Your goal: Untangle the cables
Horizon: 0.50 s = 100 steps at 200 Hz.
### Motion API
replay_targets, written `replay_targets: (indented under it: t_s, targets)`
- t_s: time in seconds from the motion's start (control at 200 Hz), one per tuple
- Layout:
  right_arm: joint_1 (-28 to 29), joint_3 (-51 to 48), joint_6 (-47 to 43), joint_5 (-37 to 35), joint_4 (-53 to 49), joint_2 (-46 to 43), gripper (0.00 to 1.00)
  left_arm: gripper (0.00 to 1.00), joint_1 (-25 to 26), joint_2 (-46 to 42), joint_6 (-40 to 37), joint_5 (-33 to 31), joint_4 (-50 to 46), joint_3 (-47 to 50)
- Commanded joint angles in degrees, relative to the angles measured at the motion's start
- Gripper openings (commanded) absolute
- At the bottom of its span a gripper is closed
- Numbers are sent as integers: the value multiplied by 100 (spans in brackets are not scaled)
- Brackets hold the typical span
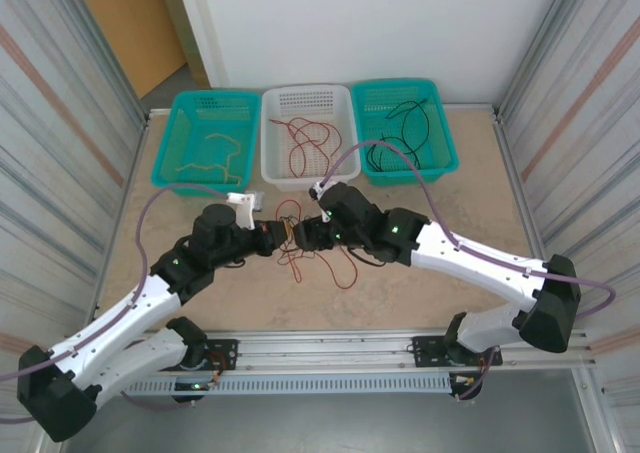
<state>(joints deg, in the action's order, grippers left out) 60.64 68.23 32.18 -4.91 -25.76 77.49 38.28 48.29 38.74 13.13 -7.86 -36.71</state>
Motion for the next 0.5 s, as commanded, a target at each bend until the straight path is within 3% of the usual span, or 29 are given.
replay_targets:
  t_s: [0.0,0.496]
  targets:
    - [141,86,-194,-65,59,95,61,10,20,-70,-187,139,-106,-252]
    - [-51,-118,-159,-133,247,261,45,11,21,-224,-218,377,-455,-616]
